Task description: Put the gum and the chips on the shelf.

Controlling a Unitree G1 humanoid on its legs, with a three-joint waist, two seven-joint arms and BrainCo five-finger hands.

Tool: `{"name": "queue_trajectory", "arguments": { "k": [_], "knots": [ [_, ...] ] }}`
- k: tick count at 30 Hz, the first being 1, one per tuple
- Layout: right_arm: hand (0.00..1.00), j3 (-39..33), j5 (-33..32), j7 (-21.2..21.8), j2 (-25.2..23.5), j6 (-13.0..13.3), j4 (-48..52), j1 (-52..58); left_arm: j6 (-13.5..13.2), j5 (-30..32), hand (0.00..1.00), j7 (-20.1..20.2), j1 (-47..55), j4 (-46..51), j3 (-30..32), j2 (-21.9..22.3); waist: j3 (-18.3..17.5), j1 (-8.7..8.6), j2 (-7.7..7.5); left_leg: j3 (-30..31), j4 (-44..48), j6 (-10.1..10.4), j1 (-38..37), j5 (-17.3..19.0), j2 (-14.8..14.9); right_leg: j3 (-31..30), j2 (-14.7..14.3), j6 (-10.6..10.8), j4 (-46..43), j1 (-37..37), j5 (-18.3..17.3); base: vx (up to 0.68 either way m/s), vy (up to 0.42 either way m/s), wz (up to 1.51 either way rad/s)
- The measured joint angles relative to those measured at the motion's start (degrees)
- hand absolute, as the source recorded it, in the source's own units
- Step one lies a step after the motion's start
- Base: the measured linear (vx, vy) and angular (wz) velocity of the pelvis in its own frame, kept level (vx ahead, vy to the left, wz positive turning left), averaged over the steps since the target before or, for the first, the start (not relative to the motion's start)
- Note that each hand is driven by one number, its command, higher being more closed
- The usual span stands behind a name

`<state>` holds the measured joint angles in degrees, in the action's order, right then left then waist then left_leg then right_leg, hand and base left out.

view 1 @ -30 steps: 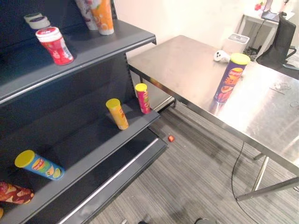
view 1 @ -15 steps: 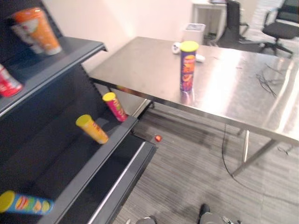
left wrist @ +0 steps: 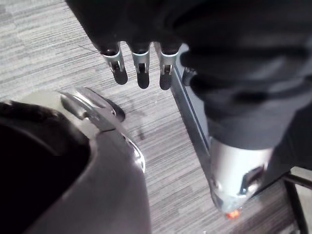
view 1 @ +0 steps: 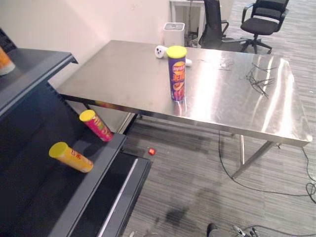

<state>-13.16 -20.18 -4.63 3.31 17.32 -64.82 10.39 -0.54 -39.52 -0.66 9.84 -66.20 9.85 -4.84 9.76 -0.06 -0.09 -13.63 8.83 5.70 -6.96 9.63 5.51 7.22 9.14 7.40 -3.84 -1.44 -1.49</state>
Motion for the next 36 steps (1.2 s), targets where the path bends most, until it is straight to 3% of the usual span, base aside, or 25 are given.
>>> {"name": "queue_trajectory", "arguments": {
  "k": [3, 7, 12, 16, 19, 21, 23, 24, 26, 28, 29, 30, 31, 32, 36],
  "knots": [
    [0.00, 0.17, 0.17, -0.14, -0.51, 0.46, -0.33, 0.00, -0.07, 0.80, 0.00, 0.87, 0.04, -0.44, -0.11, -0.89, -0.63, 0.09, -1.23, -0.04, -0.64, -0.03, -0.23, 0.02, -0.38, 0.18, -0.01, -0.32, 2.05, 0.04, 2.32, -0.03, 0.052, -0.27],
    [0.00, 0.27, 0.09, -0.21, -1.12, 0.44, -0.31, -0.01, -0.10, 2.40, 0.00, 0.95, -0.07, -1.03, -0.53, -1.80, -1.13, 0.04, -2.20, -0.23, -0.67, -1.61, 0.16, 1.13, -1.17, 0.94, 0.56, -0.22, 5.04, -0.04, 4.60, -0.10, 0.053, -0.17],
    [0.00, 0.24, -0.11, -0.32, -1.09, 0.41, -0.33, 0.22, -0.12, 2.52, 0.00, 0.80, -0.25, -0.79, -1.05, -1.84, -0.65, -0.14, -1.95, -0.15, 0.53, -1.99, 2.01, 2.87, -0.37, 1.96, 0.36, -0.29, 5.64, 0.35, 5.30, -0.17, -0.002, 0.03],
    [0.00, 0.05, -0.60, -0.24, -1.05, 0.40, -0.25, 0.23, -0.21, 2.51, 0.00, 0.38, -0.29, 0.25, -0.93, -1.51, 0.06, -0.01, -0.92, -0.99, 6.65, -0.80, 3.88, 6.67, 3.45, 2.88, -2.15, -1.47, 4.42, 0.35, 5.12, -0.09, -0.072, -0.18],
    [0.00, -0.02, -0.73, -0.56, -0.58, 0.05, 0.20, 0.62, -0.30, 2.27, 0.00, 0.61, -0.46, 0.29, -0.56, -0.97, 0.30, -0.13, 0.04, -1.49, 9.24, 0.98, 3.54, 8.08, 6.56, 2.50, -4.28, -3.27, -1.50, 2.24, 2.03, 0.02, -0.105, -0.19],
    [0.00, -0.22, -0.85, -1.48, -0.64, -0.76, 1.28, 1.32, -0.56, 2.00, 0.00, 1.04, -0.11, 0.41, -0.04, -0.60, 1.18, -0.08, 0.58, -1.19, 13.85, 2.10, 3.98, 6.44, 7.71, 1.90, -4.46, -3.43, -6.32, 3.70, -1.89, 0.10, -0.087, -0.01],
    [0.00, -1.36, -1.11, -2.16, -1.44, -0.93, 1.24, 1.26, -0.93, 2.22, 0.00, 1.09, -0.04, 2.01, 0.80, -0.25, 2.29, -0.21, -0.47, -1.08, 20.85, 0.59, 6.94, 1.98, 7.08, 1.37, -2.51, -3.59, -7.47, 2.45, -2.89, 0.07, -0.077, 0.06],
    [0.00, -1.98, -1.15, -2.48, -1.51, -1.22, 1.27, 0.85, -1.33, 2.37, 0.00, 1.07, 0.31, 2.53, 1.06, 0.00, 2.82, 0.00, -0.88, -0.24, 20.08, -0.02, 7.89, 3.11, 5.86, 0.41, -1.02, -3.18, -7.42, 2.16, -3.26, 0.04, -0.041, -0.02],
    [0.00, -2.92, -1.17, -2.48, -0.71, -1.93, 1.47, 0.13, -1.75, 2.38, 0.00, 1.08, 0.43, 2.93, 1.29, 1.00, 3.27, -0.18, 0.79, 0.56, 15.11, -0.02, 8.62, 3.46, 4.16, -0.77, -0.03, -2.93, -7.07, 2.06, -3.40, 0.02, 0.053, -0.19],
    [0.00, -3.49, -1.17, -2.33, -0.64, -2.28, 1.67, -0.11, -2.11, 2.58, 0.00, 1.12, 0.62, 3.01, 1.63, 1.36, 3.37, -0.48, 1.24, 2.15, 9.89, -0.23, 8.83, 2.85, 3.29, -1.97, 0.29, -2.27, -5.91, 1.79, -3.73, 0.01, 0.124, -0.29],
    [0.00, -3.94, -1.16, -2.24, -0.21, -2.33, 2.10, 0.16, -2.49, 2.98, 0.00, 1.10, 0.95, 2.96, 1.86, 2.50, 2.83, -0.39, 2.69, 3.71, 5.08, -0.24, 8.63, 3.18, 3.96, -2.77, -1.33, -2.07, -4.72, 1.04, -3.52, 0.02, 0.092, -0.41],
    [0.00, -4.46, -1.15, -2.13, 0.35, -2.30, 2.27, 0.08, -2.69, 3.60, 0.00, 1.07, 1.05, 2.93, 1.95, 2.98, 2.65, 0.01, 4.00, 3.53, 4.57, 0.14, 8.75, 1.01, 5.01, -2.92, -2.35, -2.11, -6.24, 1.66, -3.68, 0.12, 0.137, -0.58],
    [0.00, -5.03, -1.13, -1.85, -0.48, -2.38, 1.99, 0.04, -3.21, 4.13, 0.00, 1.00, 1.12, 3.30, 2.56, 2.23, 3.26, 0.16, 2.58, 2.92, 6.82, 0.16, 8.49, 0.73, 4.21, -3.40, -1.08, -2.52, -13.18, 3.04, -6.33, 0.17, 0.109, -0.41],
    [0.00, -5.68, -1.10, -1.20, -0.84, -2.43, 1.11, 0.64, -3.08, 4.58, 0.00, 0.76, 0.67, 3.39, 2.76, 1.67, 3.60, -0.08, 0.82, 3.21, 8.63, 0.21, 7.47, 1.78, 3.33, -3.94, 0.13, -0.61, -13.16, 1.56, -8.58, 0.19, 0.147, -0.30],
    [0.00, -6.58, -0.46, -0.89, -1.64, -2.32, 0.83, 1.79, -1.64, 4.91, 0.00, 0.84, 0.63, 2.16, 2.27, 1.08, 1.47, -0.41, 0.35, 1.75, 9.06, -0.94, 7.48, 4.18, 1.33, -6.23, 1.07, 0.77, -9.96, 1.22, -8.09, 0.17, 0.154, -0.24]
  ]
}}
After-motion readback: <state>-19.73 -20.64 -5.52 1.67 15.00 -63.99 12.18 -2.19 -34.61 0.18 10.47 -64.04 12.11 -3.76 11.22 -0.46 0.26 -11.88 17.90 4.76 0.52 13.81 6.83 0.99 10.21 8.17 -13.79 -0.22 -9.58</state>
